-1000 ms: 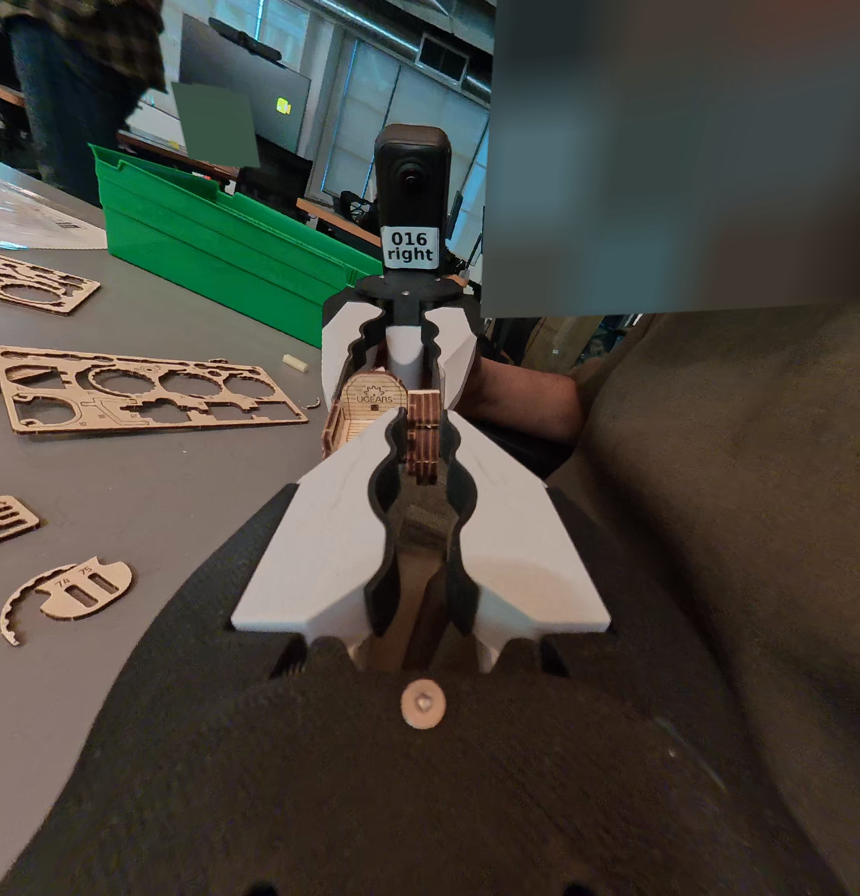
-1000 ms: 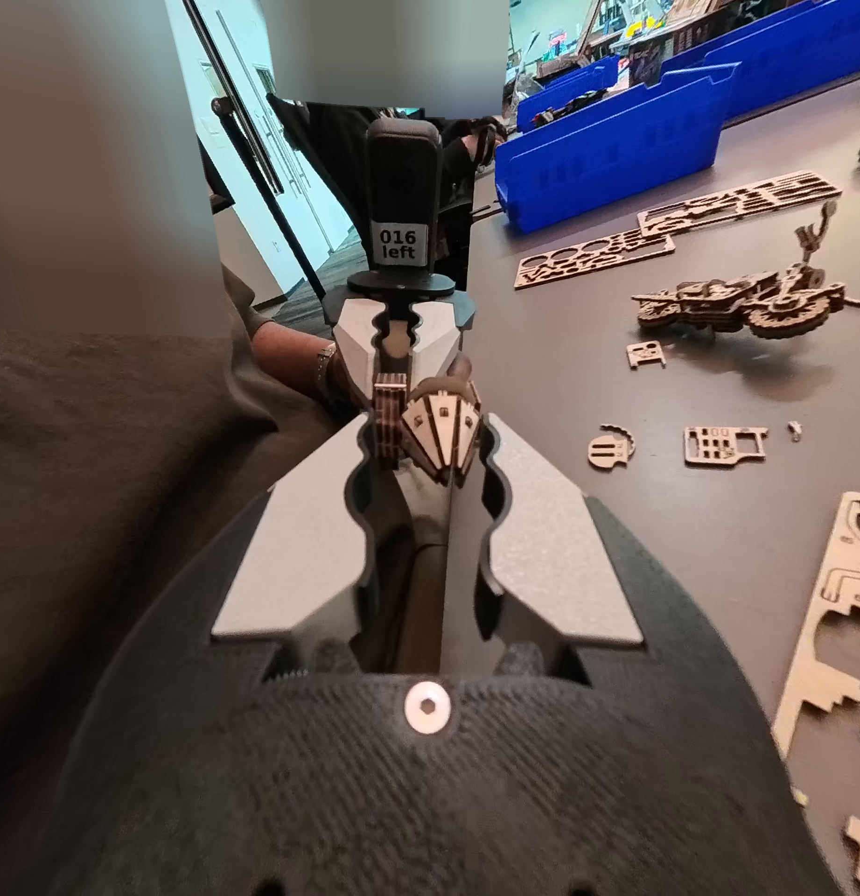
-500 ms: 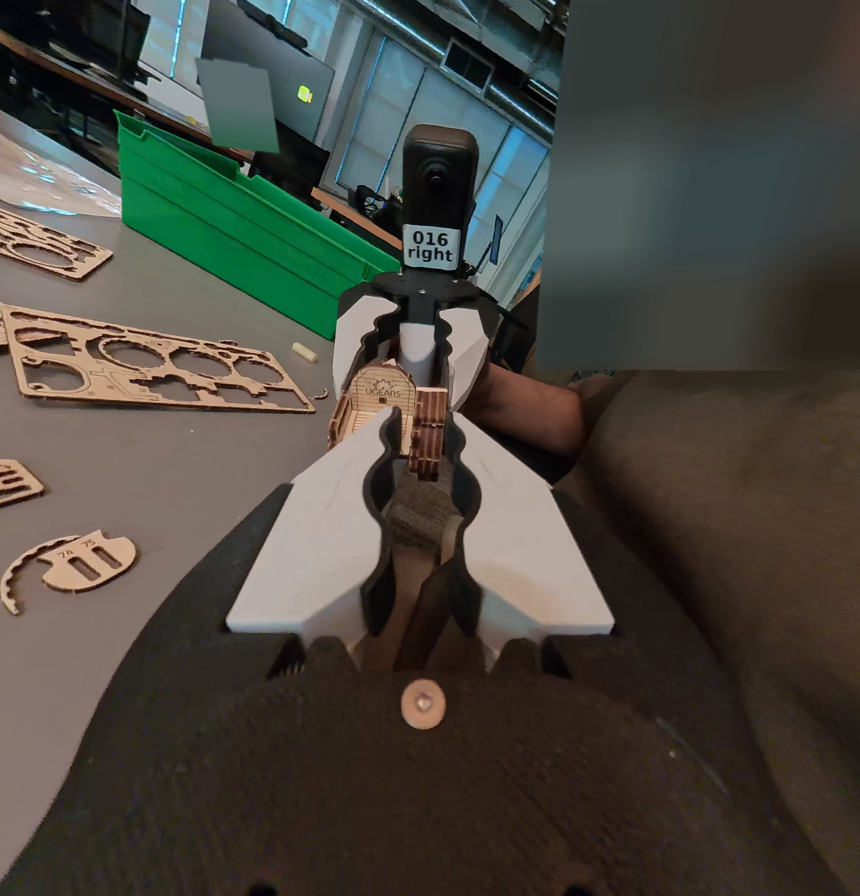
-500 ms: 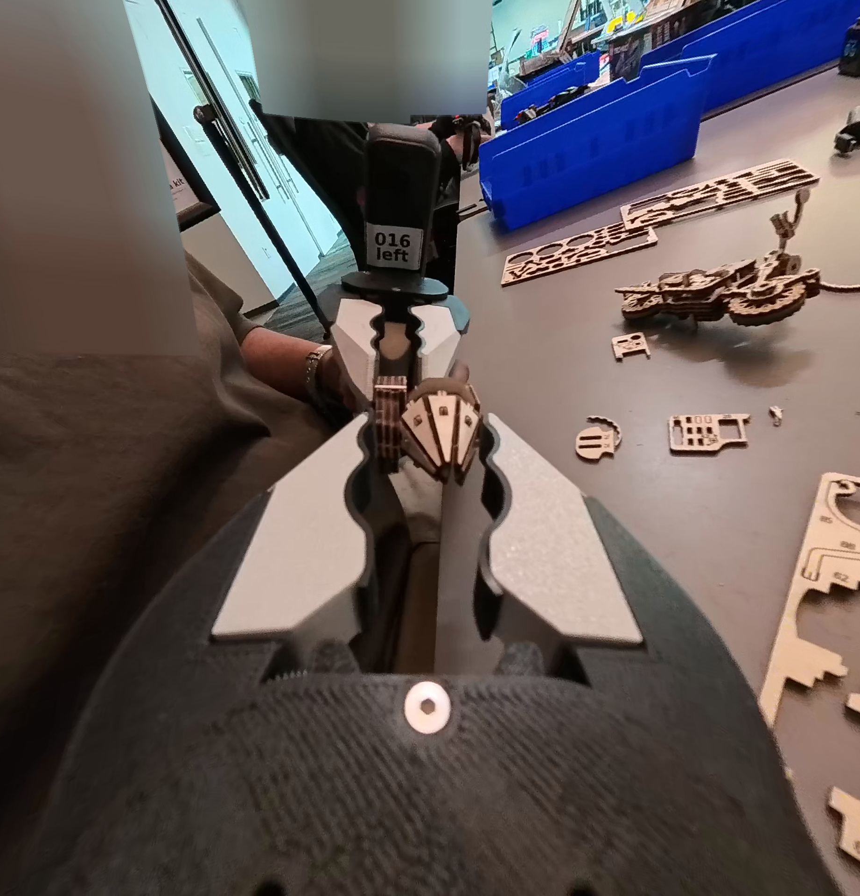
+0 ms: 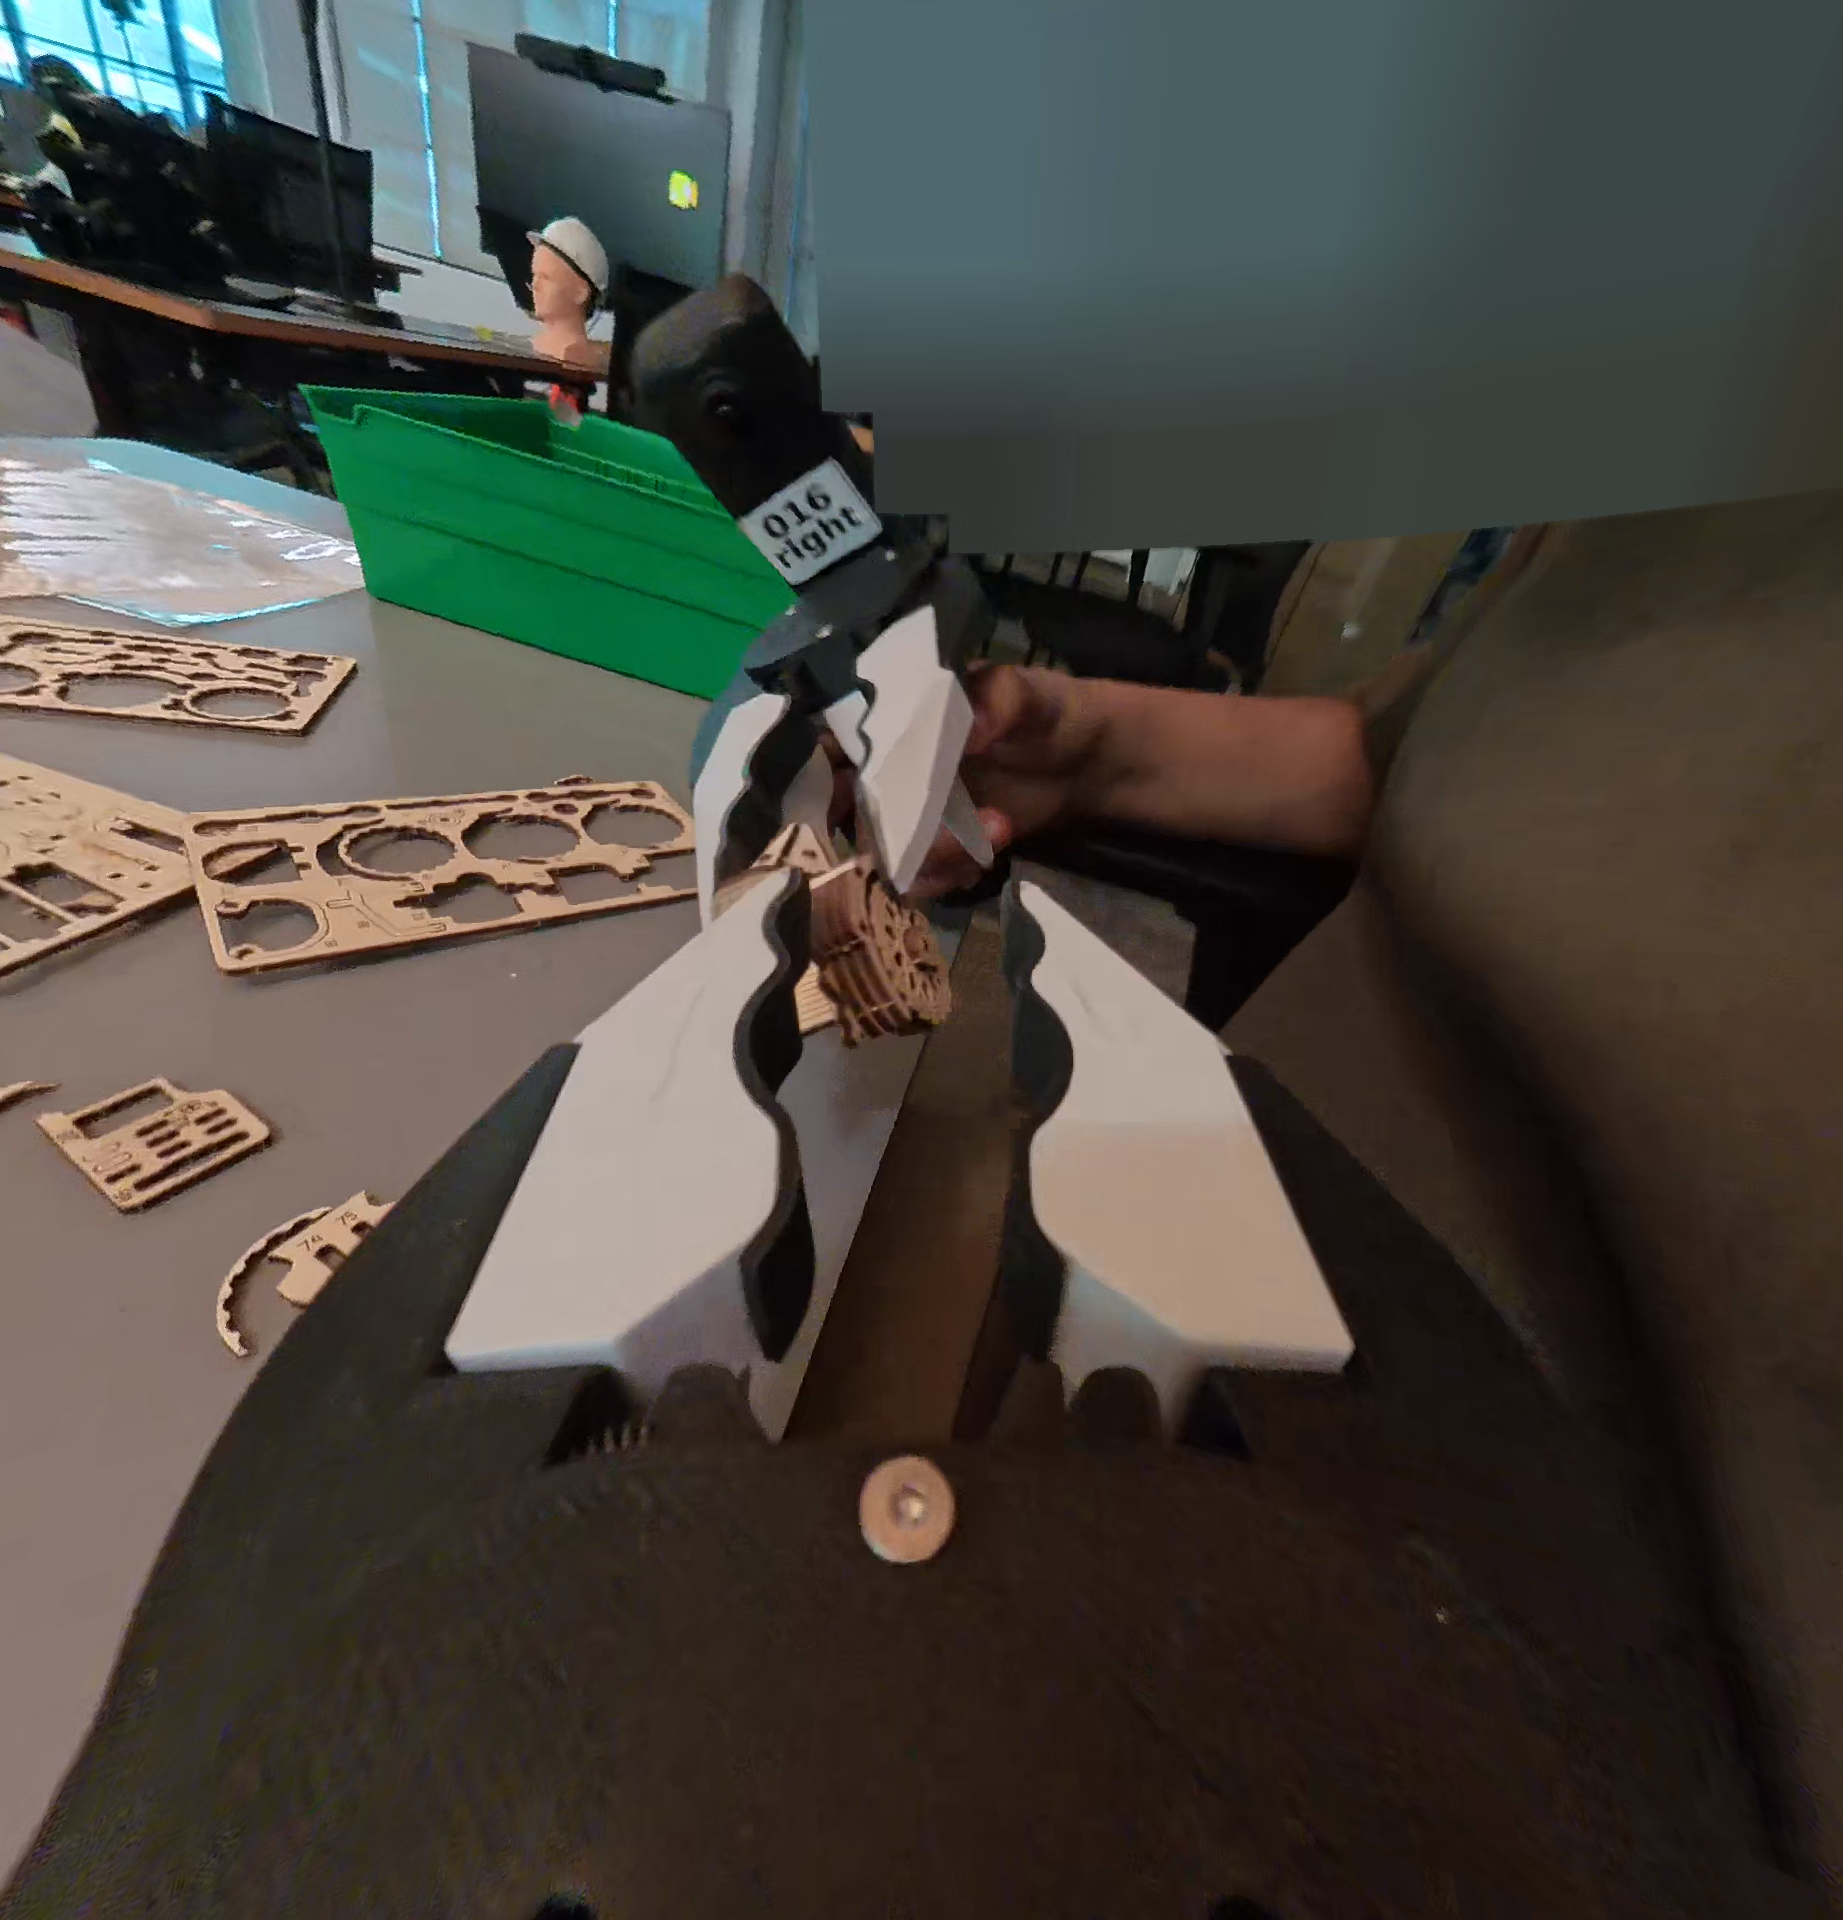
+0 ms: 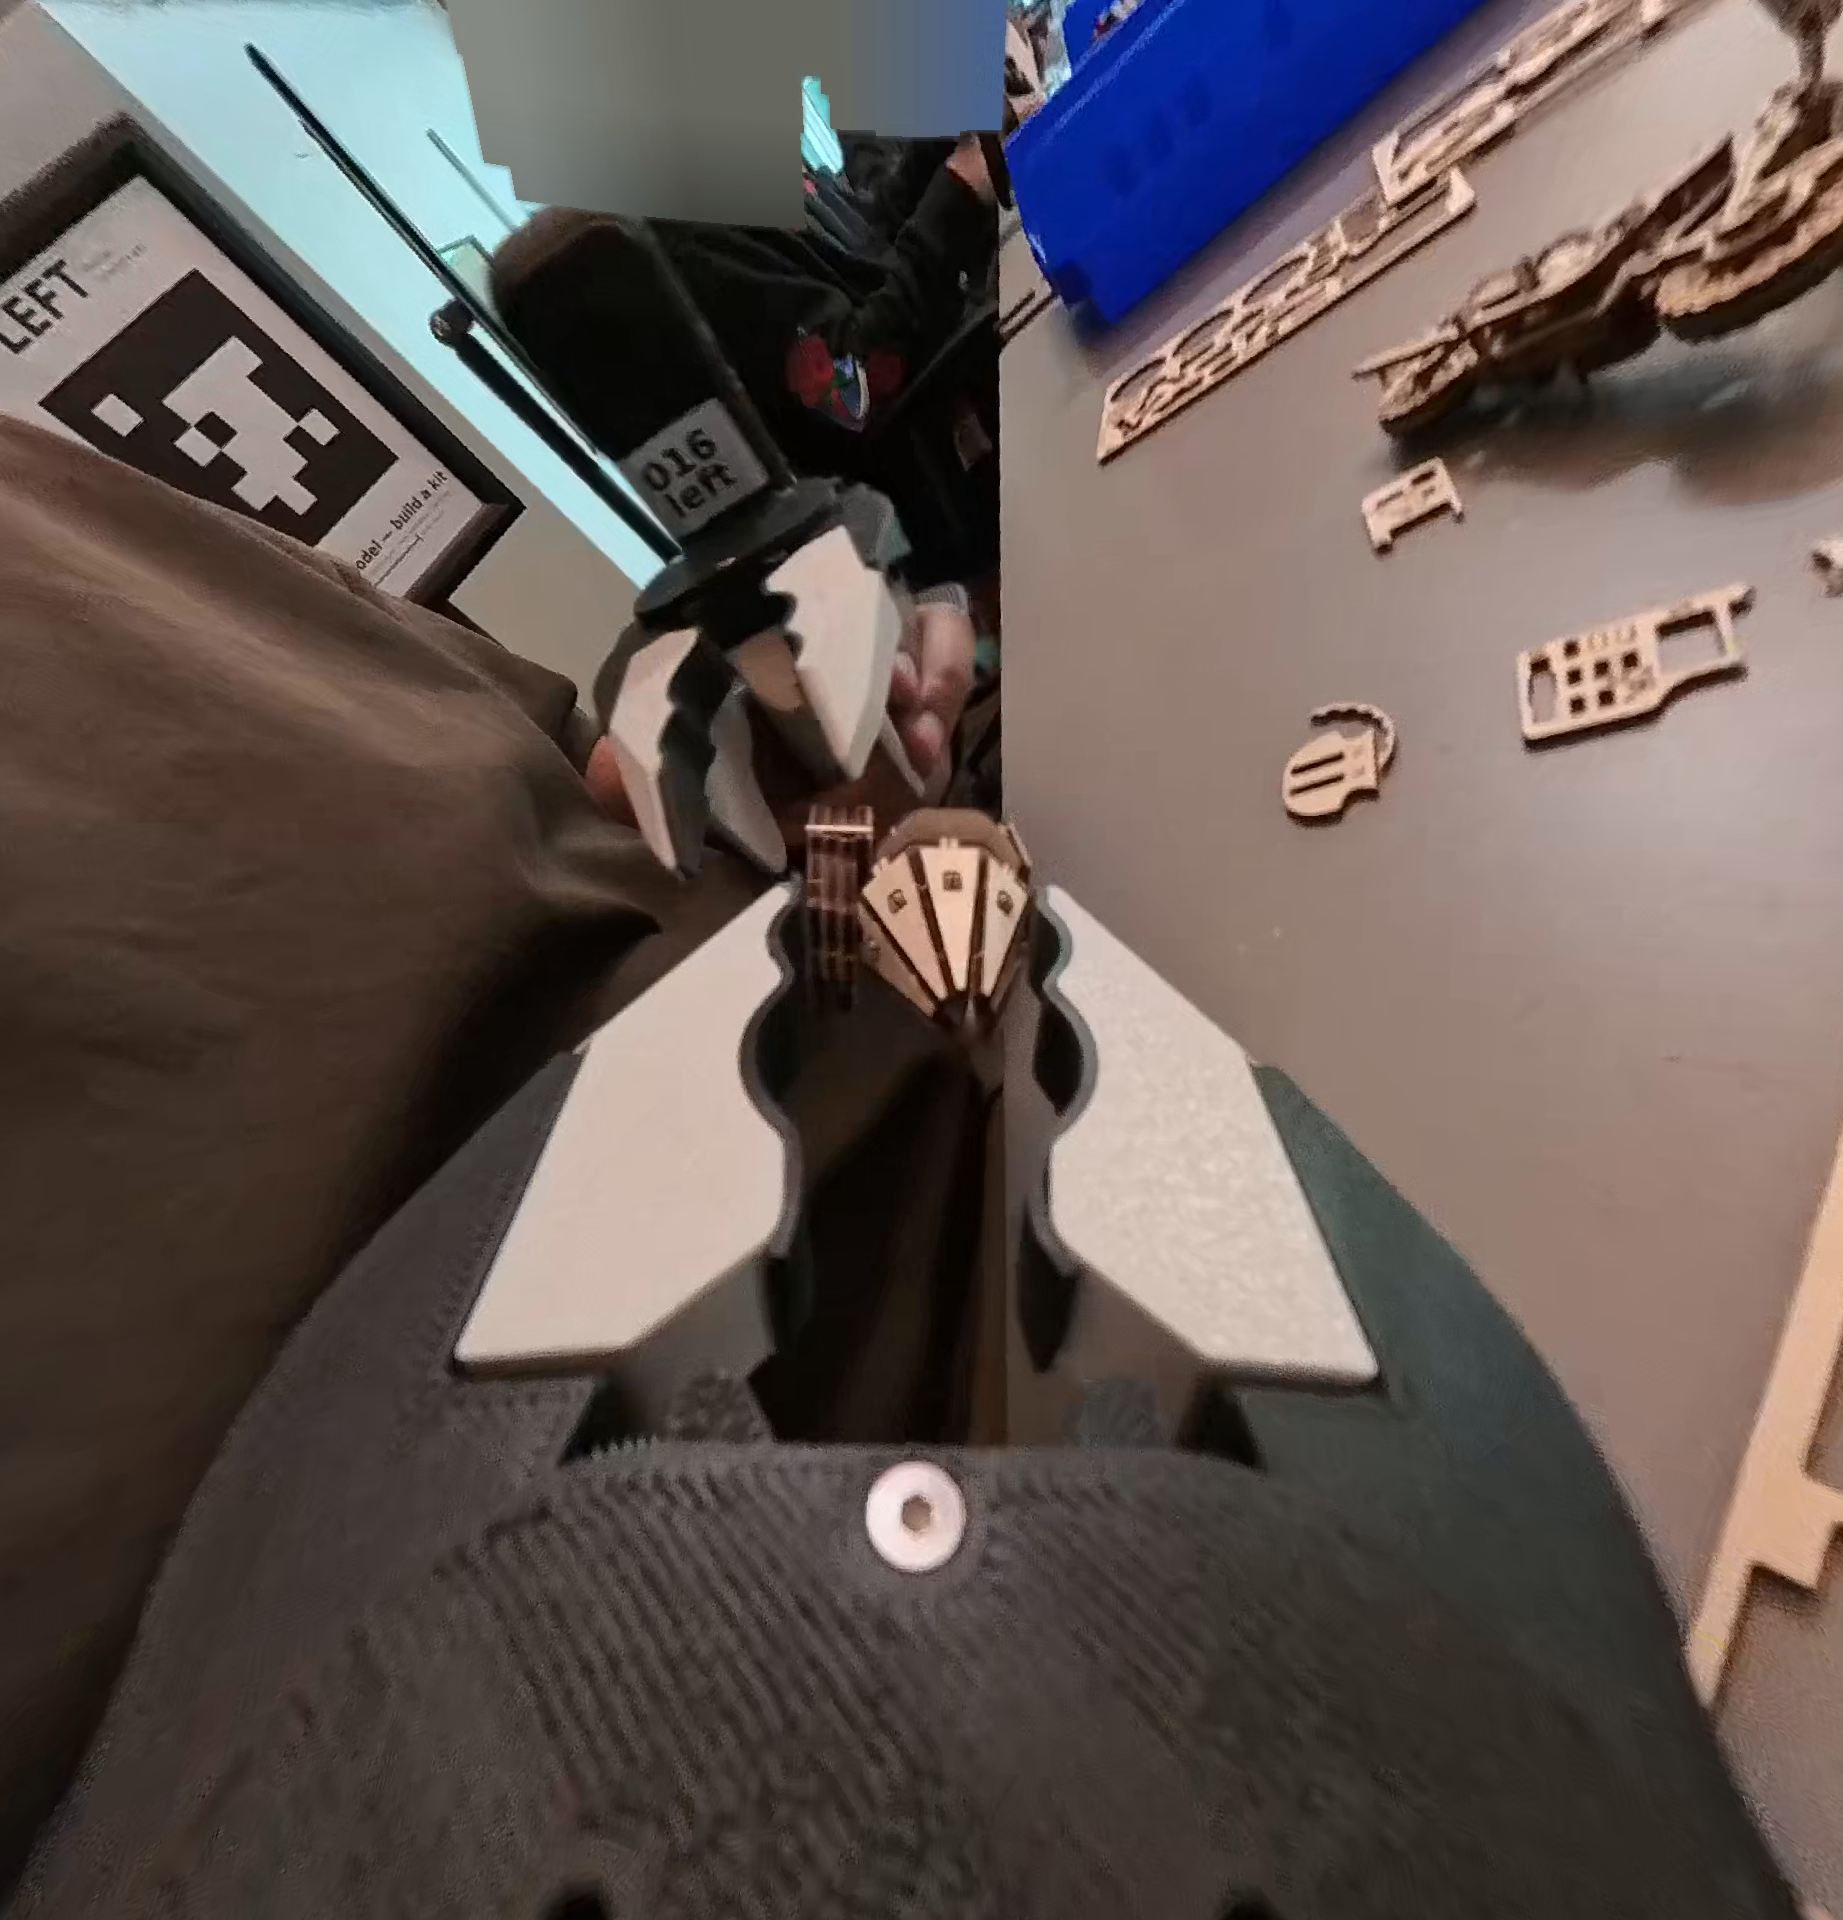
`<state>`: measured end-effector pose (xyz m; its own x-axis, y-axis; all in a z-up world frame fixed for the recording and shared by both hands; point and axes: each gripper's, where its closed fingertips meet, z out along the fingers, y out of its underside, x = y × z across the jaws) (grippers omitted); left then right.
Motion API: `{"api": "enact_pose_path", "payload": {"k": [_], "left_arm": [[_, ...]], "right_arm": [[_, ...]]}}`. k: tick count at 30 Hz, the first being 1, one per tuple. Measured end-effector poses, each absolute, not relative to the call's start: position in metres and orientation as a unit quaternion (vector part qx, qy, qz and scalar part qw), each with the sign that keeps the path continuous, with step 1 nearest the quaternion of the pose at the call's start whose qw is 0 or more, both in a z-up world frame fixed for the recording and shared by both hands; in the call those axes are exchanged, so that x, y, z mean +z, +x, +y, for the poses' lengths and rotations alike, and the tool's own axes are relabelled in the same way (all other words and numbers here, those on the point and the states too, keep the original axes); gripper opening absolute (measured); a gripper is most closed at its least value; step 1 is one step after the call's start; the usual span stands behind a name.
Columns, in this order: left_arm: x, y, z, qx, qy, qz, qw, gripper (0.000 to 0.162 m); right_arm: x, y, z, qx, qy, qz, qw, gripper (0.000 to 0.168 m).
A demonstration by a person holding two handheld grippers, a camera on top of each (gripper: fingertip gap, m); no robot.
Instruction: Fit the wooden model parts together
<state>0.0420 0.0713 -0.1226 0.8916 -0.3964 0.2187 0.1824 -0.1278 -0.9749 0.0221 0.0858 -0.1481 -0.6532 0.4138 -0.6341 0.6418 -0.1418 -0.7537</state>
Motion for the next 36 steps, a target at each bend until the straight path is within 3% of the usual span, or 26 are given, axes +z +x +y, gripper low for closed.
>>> {"api": "enact_pose_path", "payload": {"k": [24,31,36], "left_arm": [[-0.141,0.041,0.080,-0.204,-0.747,0.059,0.630,0.039],[-0.127,0.021,0.078,-0.296,-0.707,-0.030,0.642,0.037],[-0.112,0.018,0.072,-0.367,-0.660,-0.047,0.654,0.029]], "right_arm": [[-0.150,0.020,0.091,-0.655,0.471,0.540,0.239,0.040],[-0.138,0.019,0.095,-0.673,0.430,0.577,0.168,0.041],[-0.117,0.021,0.096,-0.690,0.338,0.640,0.010,0.041]]}}
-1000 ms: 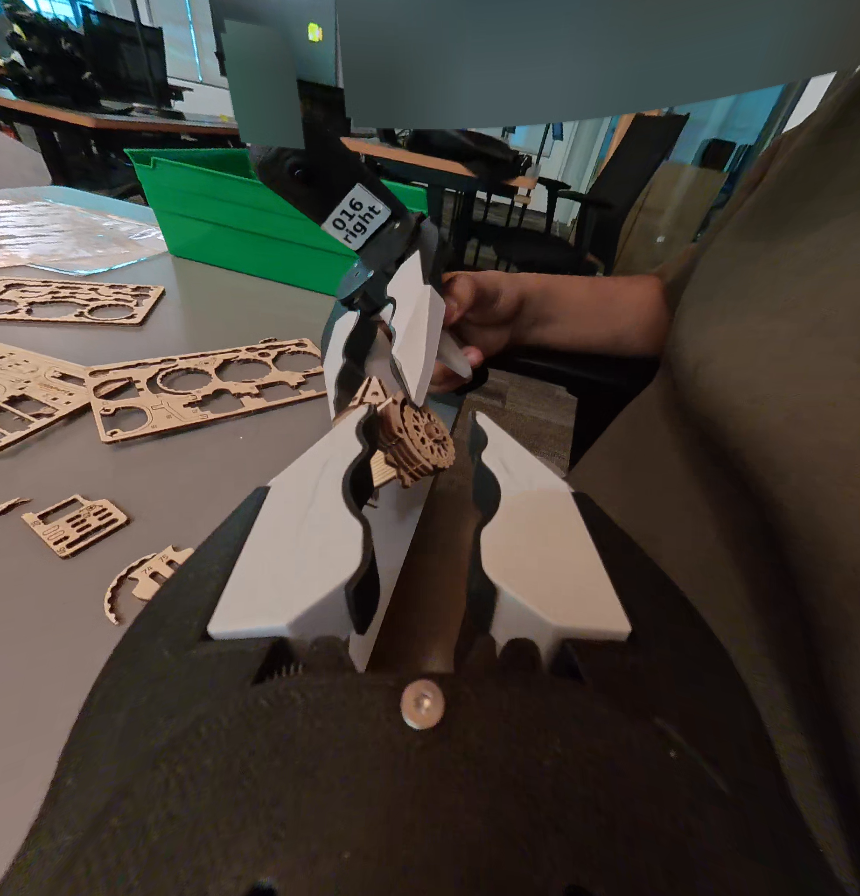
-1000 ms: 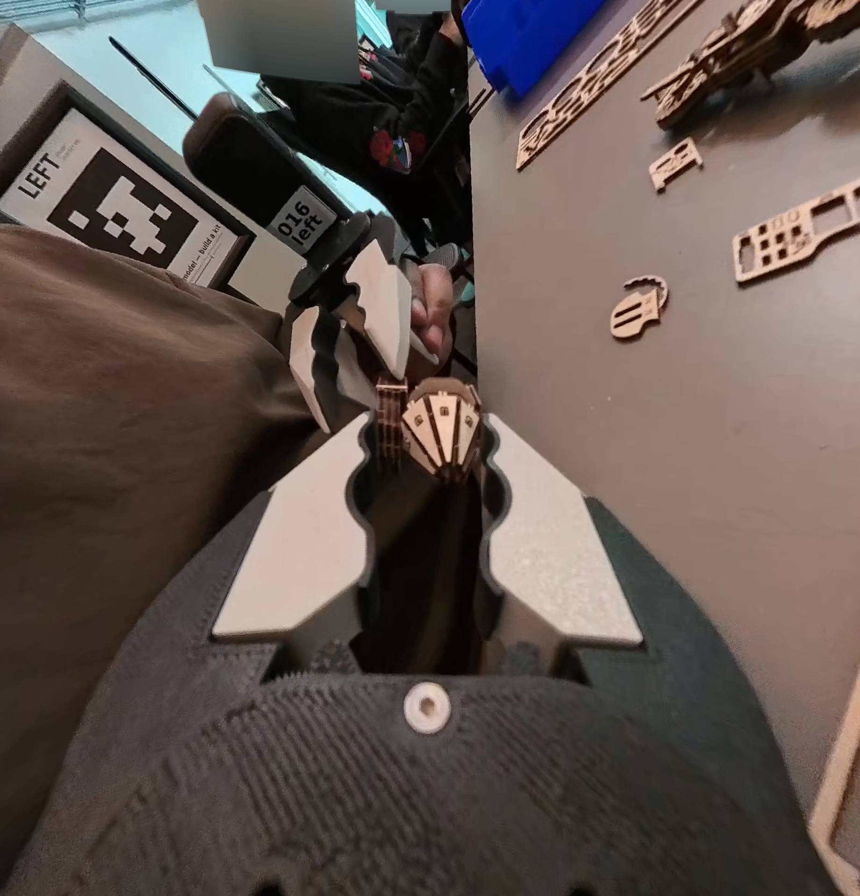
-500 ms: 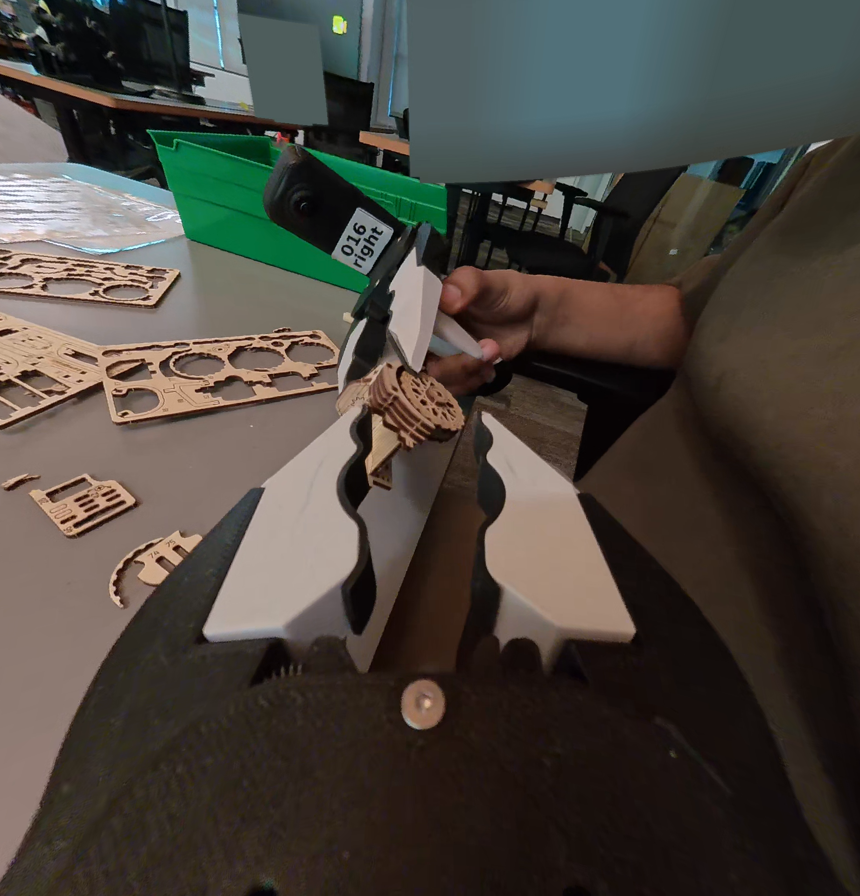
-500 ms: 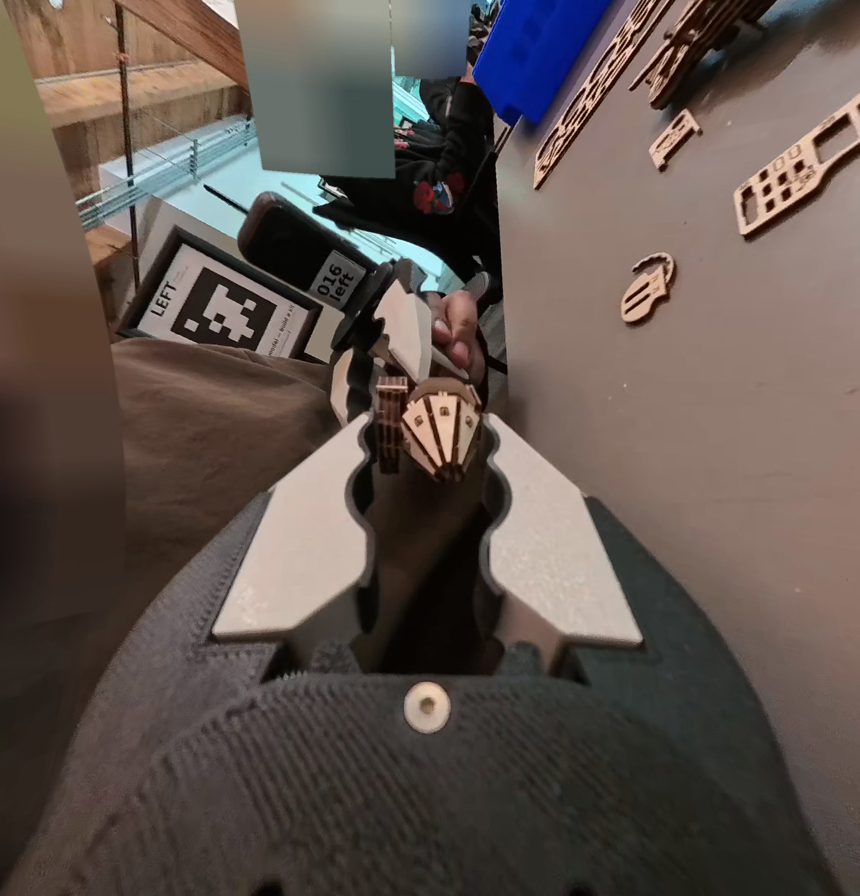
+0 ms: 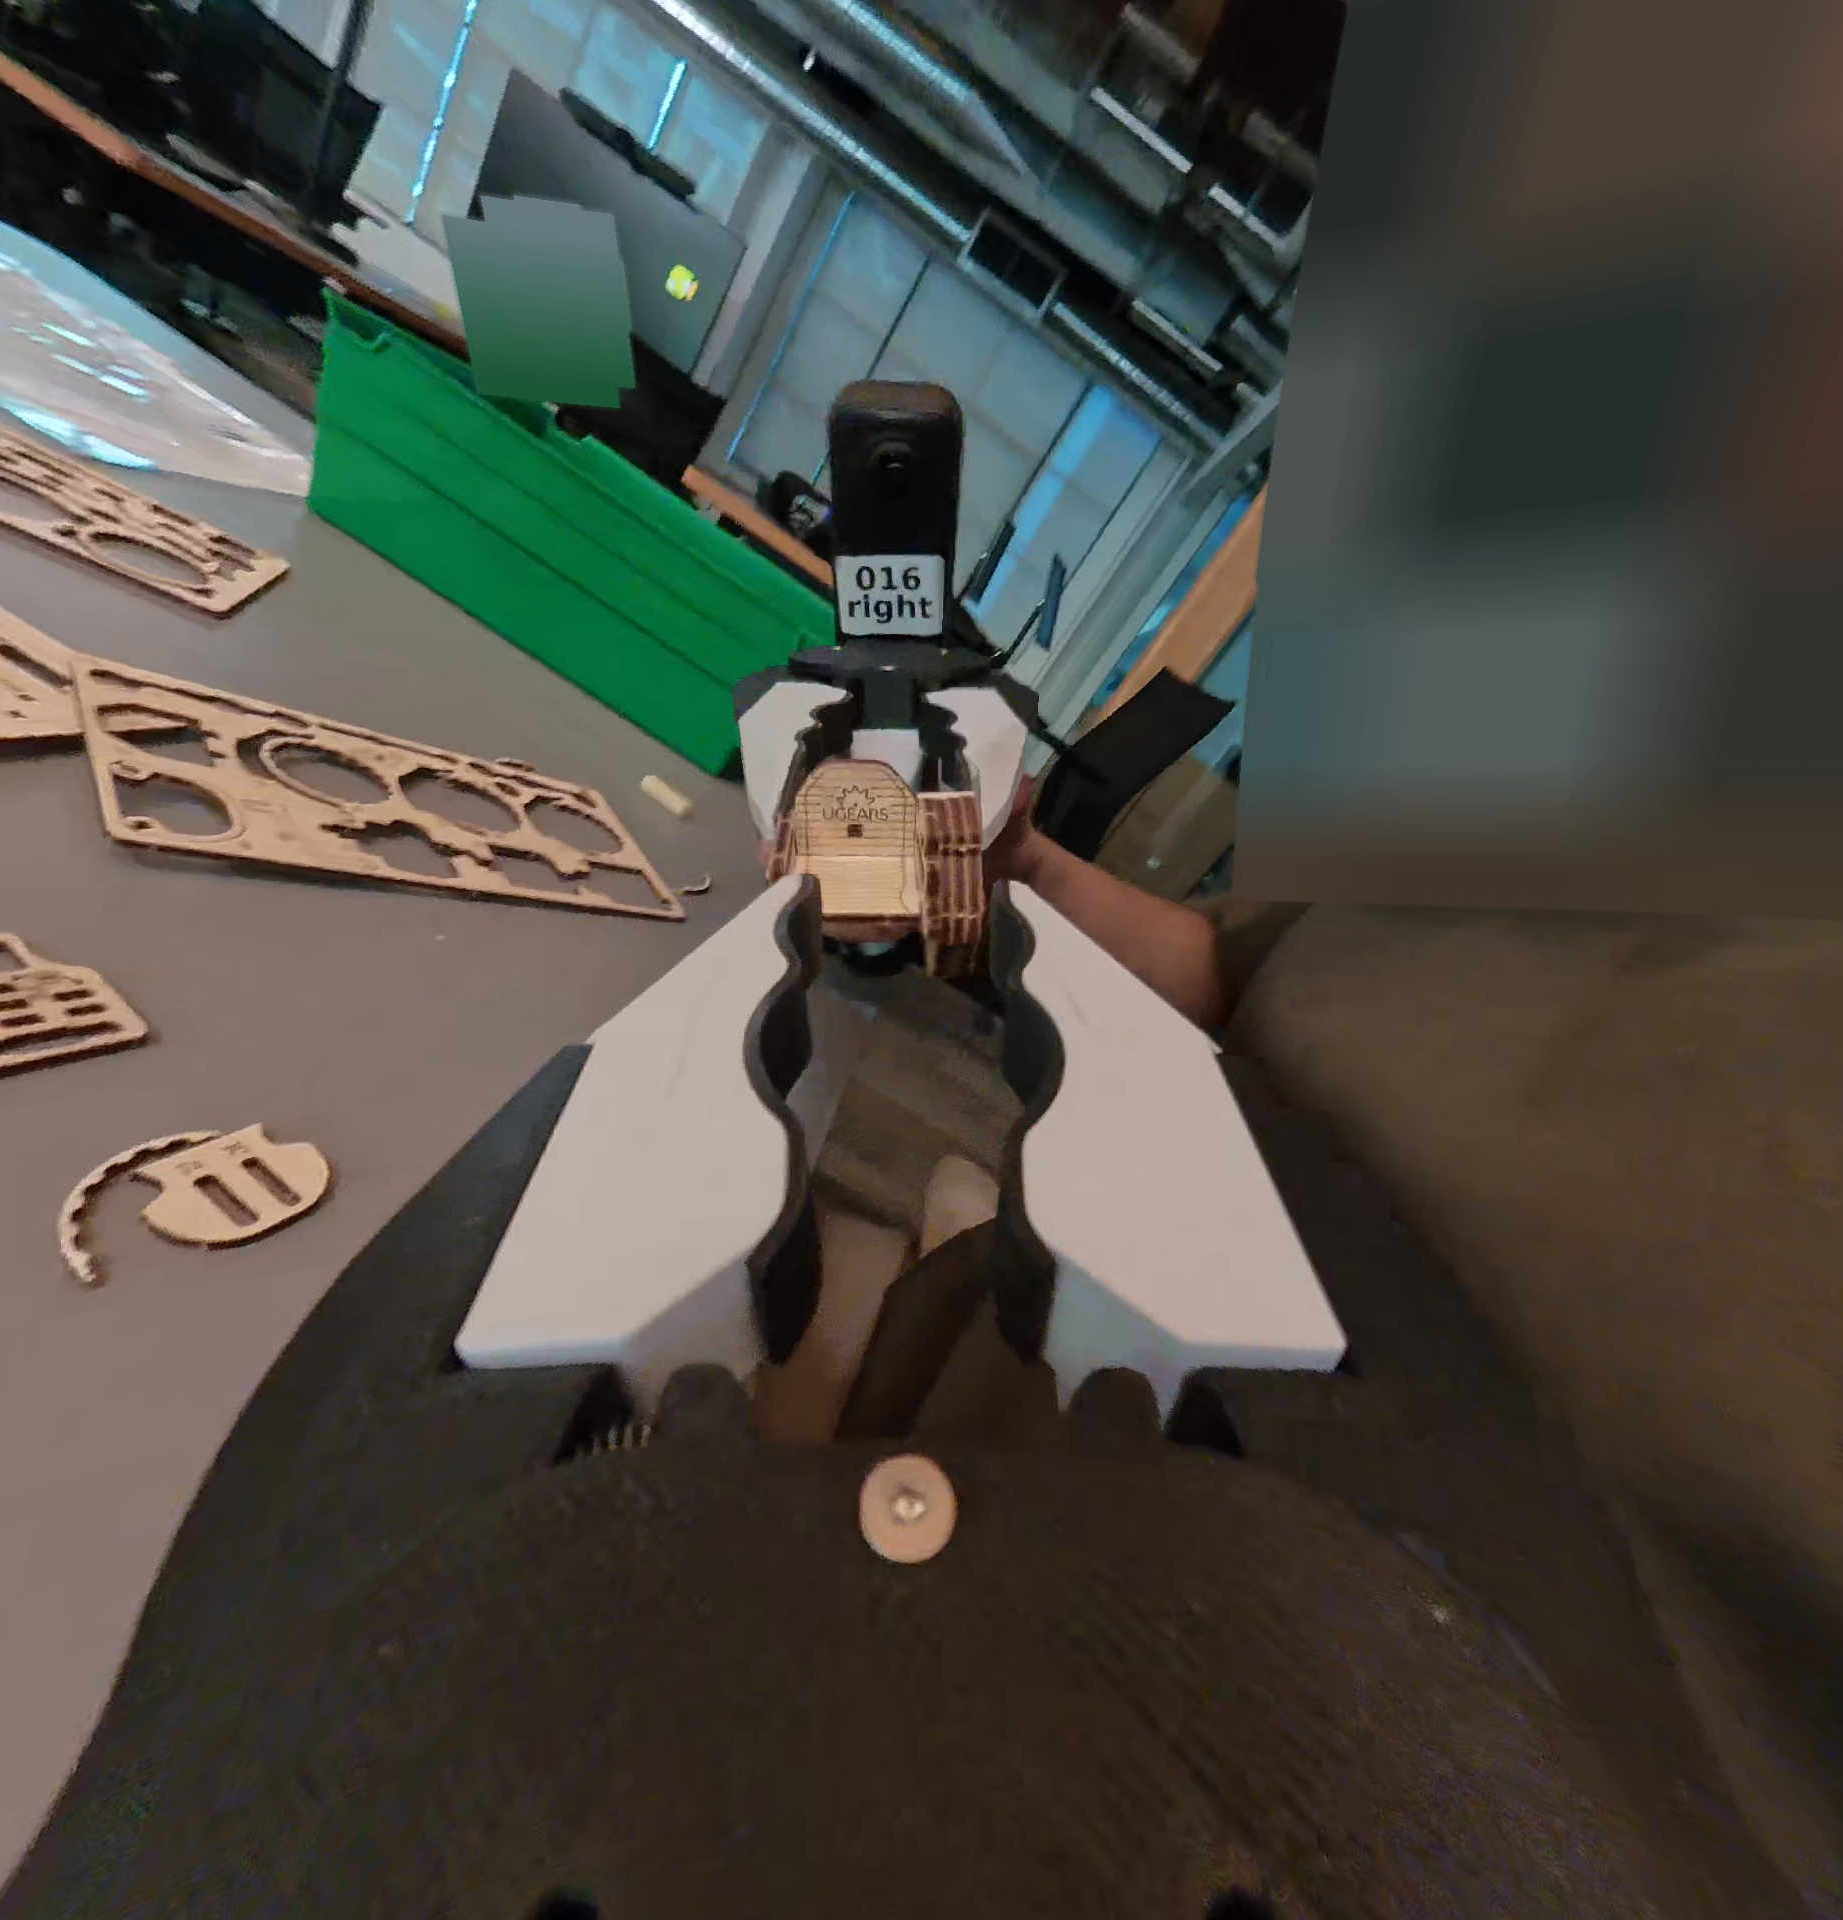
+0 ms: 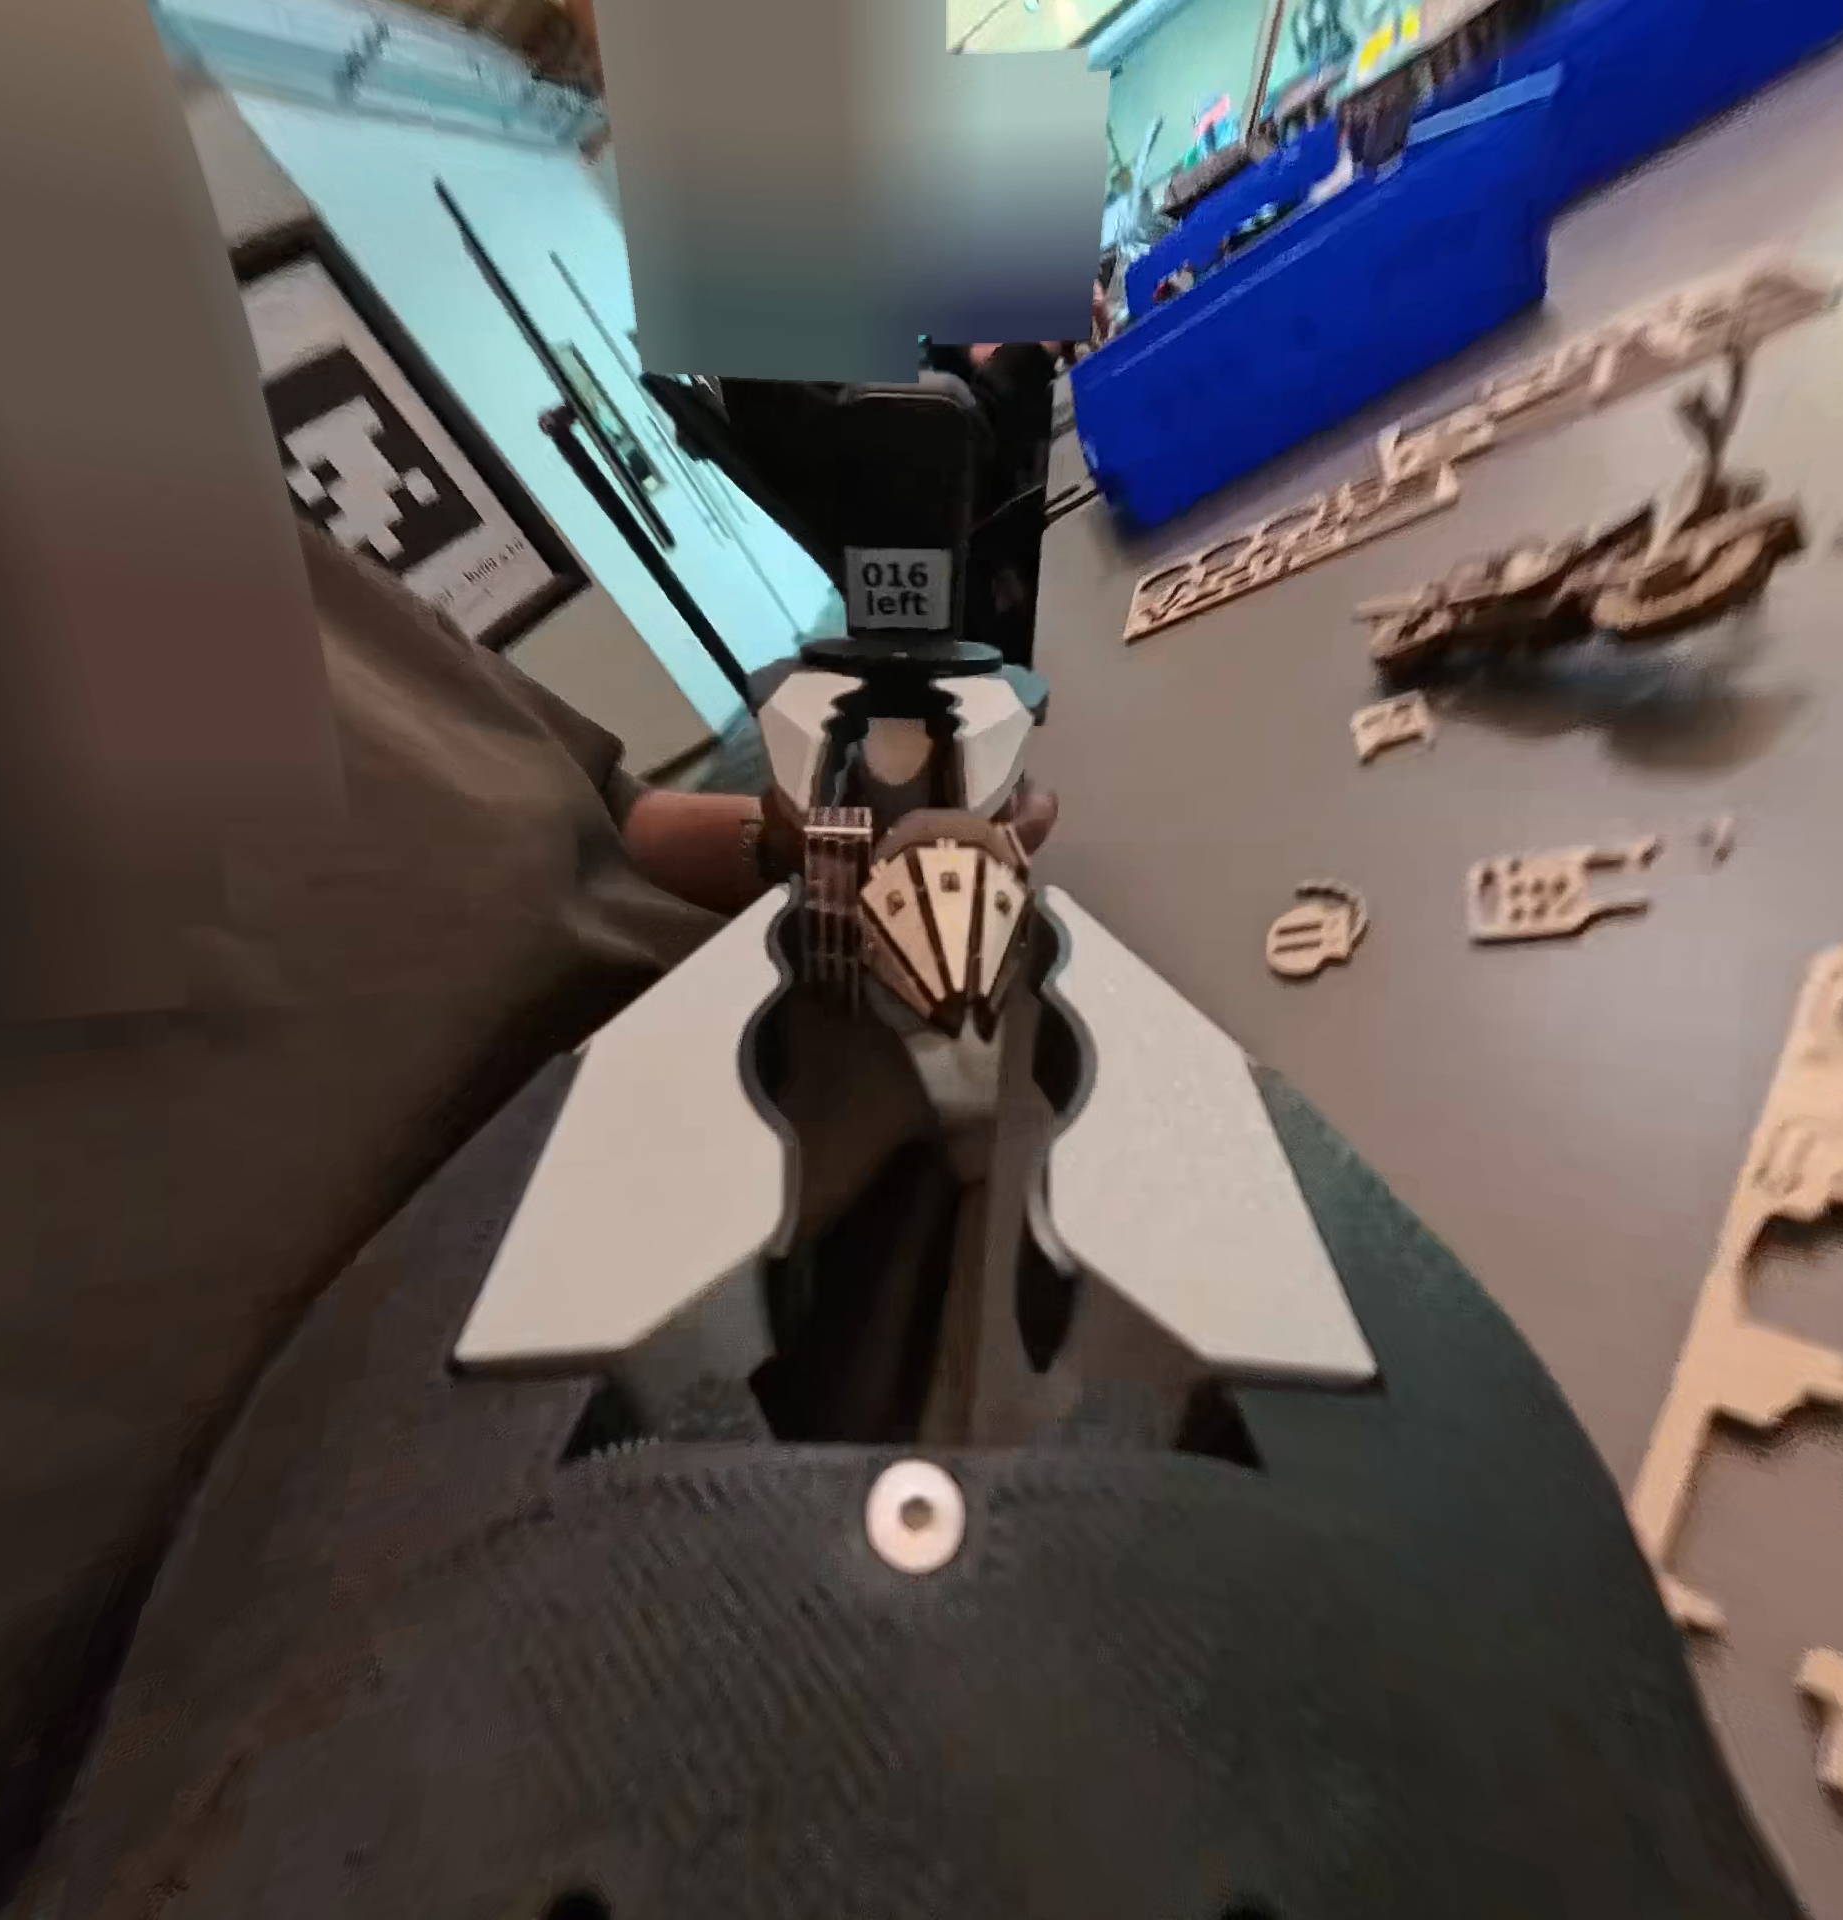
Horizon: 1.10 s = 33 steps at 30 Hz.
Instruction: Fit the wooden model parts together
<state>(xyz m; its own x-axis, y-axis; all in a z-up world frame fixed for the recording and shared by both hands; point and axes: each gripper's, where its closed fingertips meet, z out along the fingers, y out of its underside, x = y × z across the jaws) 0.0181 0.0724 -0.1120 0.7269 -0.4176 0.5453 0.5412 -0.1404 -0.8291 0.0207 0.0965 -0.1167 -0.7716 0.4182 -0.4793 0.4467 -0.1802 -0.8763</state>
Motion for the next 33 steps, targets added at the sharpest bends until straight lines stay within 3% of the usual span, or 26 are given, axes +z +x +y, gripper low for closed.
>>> {"api": "enact_pose_path", "payload": {"k": [5,18,25,33], "left_arm": [[-0.109,0.030,0.069,-0.353,-0.666,-0.008,0.657,0.025],[-0.125,0.042,0.066,-0.272,-0.726,0.051,0.630,0.009],[-0.124,0.041,0.066,-0.285,-0.722,0.043,0.629,0.016],[-0.129,0.037,0.068,-0.293,-0.730,0.027,0.617,0.010]], "right_arm": [[-0.123,0.023,0.090,-0.647,0.279,0.703,-0.098,0.041],[-0.124,0.026,0.079,-0.655,0.257,0.705,-0.091,0.041],[-0.128,0.024,0.079,-0.650,0.265,0.707,-0.089,0.041],[-0.135,0.023,0.079,-0.637,0.275,0.715,-0.086,0.041]]}}
